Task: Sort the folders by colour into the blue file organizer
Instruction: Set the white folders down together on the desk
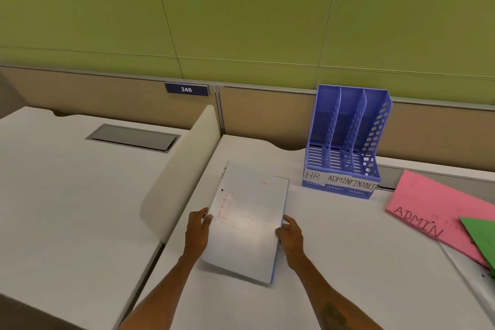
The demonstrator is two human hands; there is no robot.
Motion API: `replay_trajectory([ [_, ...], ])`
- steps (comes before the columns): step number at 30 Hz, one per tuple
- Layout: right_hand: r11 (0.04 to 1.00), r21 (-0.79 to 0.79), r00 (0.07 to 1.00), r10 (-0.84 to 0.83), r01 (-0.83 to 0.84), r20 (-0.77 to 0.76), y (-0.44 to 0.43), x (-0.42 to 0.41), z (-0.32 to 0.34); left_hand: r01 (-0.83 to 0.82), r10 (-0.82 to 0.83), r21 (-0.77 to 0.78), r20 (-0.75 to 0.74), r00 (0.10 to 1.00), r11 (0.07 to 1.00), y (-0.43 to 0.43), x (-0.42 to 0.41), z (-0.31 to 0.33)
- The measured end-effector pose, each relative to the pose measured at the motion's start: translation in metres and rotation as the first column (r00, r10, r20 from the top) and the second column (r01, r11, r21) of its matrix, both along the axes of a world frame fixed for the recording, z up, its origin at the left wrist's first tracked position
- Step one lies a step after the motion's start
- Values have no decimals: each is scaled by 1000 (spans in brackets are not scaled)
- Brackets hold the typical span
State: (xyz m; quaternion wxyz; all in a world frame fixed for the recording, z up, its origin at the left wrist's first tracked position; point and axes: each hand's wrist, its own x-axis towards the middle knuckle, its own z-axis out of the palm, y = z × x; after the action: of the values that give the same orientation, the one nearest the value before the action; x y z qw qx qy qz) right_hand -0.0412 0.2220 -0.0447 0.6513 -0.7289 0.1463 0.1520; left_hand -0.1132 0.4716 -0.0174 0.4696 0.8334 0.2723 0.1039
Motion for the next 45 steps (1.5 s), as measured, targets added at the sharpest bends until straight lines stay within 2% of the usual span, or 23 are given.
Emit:
replay_trajectory([
  [5,977,-108,980,177,-186,-88,35,13,-19,-90,92,23,-91,992,996,40,2,-21],
  [7,968,-120,972,206,-220,-114,46,15,-19,-107,119,90,-142,983,990,50,4,-31],
  [9,966,-117,969,216,-229,-120,54,15,-16,-98,130,162,-198,972,982,59,5,-39],
  [21,946,-161,957,265,-282,-116,76,21,-20,-125,234,295,-368,900,947,68,4,-45],
  [34,931,-218,956,278,-292,-93,73,22,-14,-147,283,343,-391,876,928,52,11,-32],
  [38,852,-365,921,388,-374,-39,63,24,-2,-60,221,453,-311,924,889,38,19,-24],
  [42,776,-537,892,443,-331,90,42,30,14,14,71,486,-157,985,874,13,35,-13],
  [45,681,-675,862,489,-284,131,21,38,29,145,-63,497,-178,982,856,-14,50,-2],
])
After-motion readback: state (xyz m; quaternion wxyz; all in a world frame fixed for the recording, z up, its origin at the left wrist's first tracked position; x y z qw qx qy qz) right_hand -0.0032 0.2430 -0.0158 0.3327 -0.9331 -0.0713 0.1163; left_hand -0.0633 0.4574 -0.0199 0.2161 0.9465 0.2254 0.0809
